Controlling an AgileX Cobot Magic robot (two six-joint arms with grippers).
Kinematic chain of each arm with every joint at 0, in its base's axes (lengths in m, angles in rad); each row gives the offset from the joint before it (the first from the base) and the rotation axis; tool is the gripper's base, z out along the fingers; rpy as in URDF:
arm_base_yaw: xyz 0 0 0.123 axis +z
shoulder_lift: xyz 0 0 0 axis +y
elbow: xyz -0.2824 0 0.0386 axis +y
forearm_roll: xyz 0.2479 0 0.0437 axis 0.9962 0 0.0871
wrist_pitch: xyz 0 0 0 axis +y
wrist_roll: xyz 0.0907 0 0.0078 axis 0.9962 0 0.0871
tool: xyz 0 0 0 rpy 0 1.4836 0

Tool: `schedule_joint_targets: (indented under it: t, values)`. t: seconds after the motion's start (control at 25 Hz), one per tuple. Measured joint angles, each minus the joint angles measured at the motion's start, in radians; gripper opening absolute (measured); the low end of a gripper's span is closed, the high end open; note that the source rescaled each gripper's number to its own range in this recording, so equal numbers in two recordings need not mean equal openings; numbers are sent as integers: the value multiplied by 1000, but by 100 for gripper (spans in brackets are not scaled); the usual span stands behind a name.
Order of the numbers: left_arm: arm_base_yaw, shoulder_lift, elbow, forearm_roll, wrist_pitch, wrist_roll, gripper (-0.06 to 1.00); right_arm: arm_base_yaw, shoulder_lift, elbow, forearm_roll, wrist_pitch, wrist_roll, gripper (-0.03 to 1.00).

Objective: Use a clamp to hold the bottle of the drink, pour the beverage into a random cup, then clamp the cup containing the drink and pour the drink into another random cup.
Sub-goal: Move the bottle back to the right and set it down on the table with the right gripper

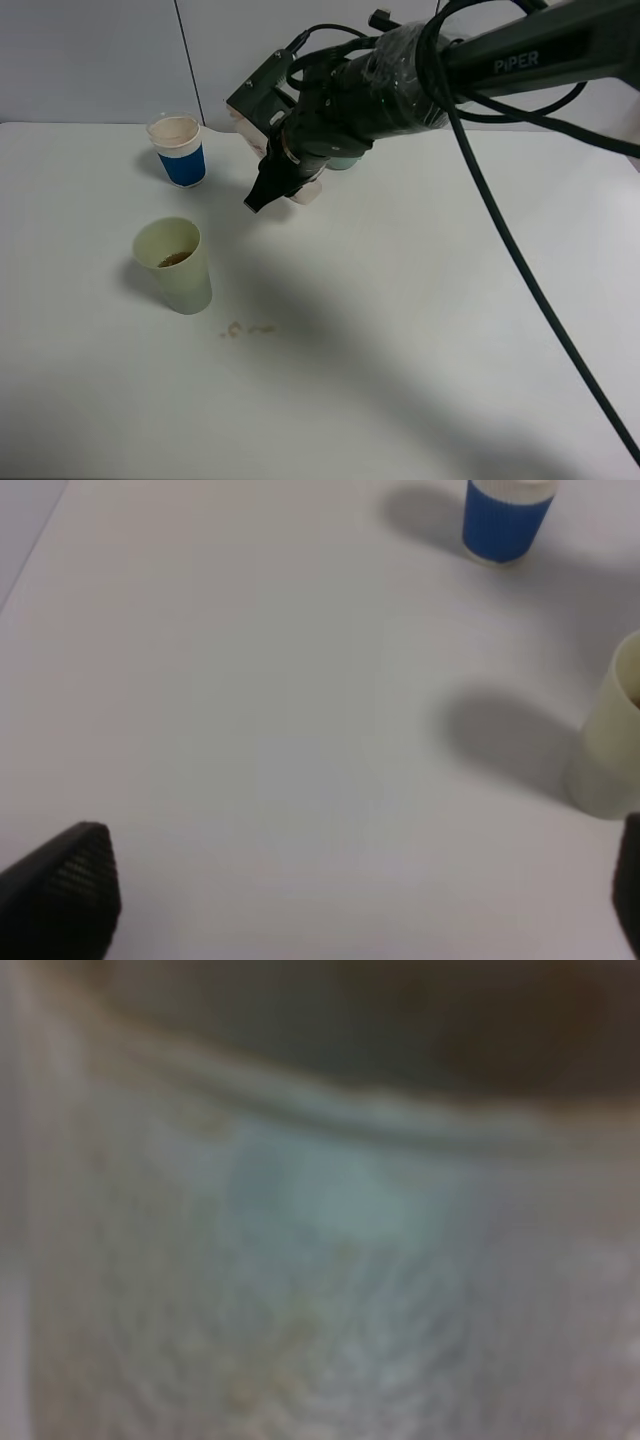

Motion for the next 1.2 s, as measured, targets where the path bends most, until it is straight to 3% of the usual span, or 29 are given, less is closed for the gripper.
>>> schedule_joint_targets:
  t: [0.4, 0.68, 1.0, 1.2]
  values:
    - [0, 0, 0, 0, 0, 0, 100, -27, -29, 58, 20, -37, 2, 0]
    - [0, 0, 0, 0, 0, 0, 100, -40, -187, 277, 23, -89, 13, 0]
    - [0, 0, 0, 0, 0, 0, 100, -144, -392, 533, 23, -134, 84, 0]
    - [0, 0, 0, 0, 0, 0, 100, -230, -439, 636, 23, -245, 90, 0]
